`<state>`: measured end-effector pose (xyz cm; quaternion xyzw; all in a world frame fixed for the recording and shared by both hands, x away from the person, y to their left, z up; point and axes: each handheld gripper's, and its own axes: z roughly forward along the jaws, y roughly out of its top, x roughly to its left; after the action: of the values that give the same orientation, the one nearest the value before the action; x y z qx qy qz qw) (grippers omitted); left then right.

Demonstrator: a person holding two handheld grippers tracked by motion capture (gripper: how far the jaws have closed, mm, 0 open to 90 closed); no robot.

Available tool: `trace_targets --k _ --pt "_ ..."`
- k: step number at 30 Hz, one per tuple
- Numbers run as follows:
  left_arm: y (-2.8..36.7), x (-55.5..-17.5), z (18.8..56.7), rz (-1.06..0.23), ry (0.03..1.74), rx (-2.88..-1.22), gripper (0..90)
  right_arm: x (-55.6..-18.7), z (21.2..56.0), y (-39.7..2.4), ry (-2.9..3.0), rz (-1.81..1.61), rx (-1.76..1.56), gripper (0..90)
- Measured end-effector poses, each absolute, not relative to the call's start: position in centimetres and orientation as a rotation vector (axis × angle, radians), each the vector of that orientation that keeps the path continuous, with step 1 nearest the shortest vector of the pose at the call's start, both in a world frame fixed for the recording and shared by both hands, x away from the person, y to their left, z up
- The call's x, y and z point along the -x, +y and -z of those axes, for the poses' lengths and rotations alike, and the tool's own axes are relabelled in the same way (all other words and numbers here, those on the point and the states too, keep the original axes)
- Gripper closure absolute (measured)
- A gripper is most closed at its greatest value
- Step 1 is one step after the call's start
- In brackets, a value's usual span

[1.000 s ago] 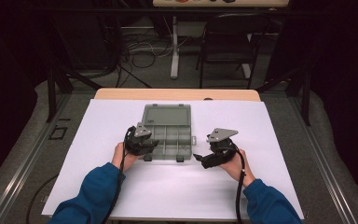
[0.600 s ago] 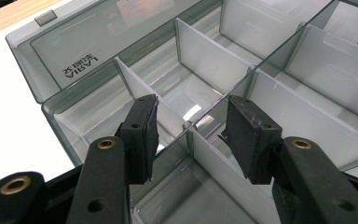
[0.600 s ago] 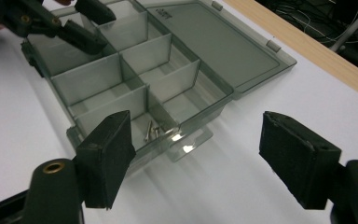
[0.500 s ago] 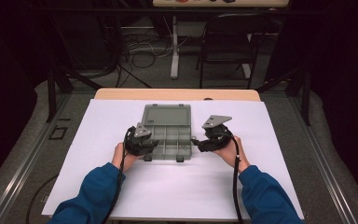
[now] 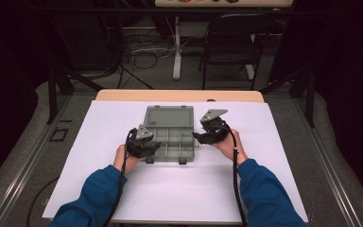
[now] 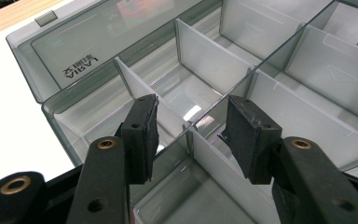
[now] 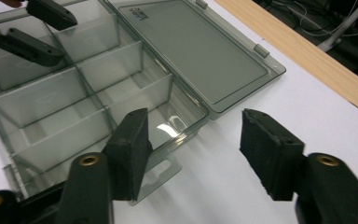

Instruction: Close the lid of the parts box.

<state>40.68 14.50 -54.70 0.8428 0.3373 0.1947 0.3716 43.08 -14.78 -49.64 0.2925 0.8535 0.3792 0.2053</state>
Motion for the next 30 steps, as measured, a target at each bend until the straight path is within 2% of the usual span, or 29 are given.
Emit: trace_targets --k 7,21,30 --pt "14.5 -40.7 54.7 -0.494 0.863 -2.159 54.0 -44.9 49.7 -14.6 2.382 -1.034 -0.83 53.3" --pt "14.5 -40.7 54.7 -0.493 0.864 -2.156 54.1 -47.6 49.1 -13.8 2.392 -0.969 -0.814 89.1" --pt "14.6 -40.7 54.7 -0.491 0.864 -2.156 54.2 -49.1 50.5 -13.3 2.423 -0.9 -0.841 90.0"
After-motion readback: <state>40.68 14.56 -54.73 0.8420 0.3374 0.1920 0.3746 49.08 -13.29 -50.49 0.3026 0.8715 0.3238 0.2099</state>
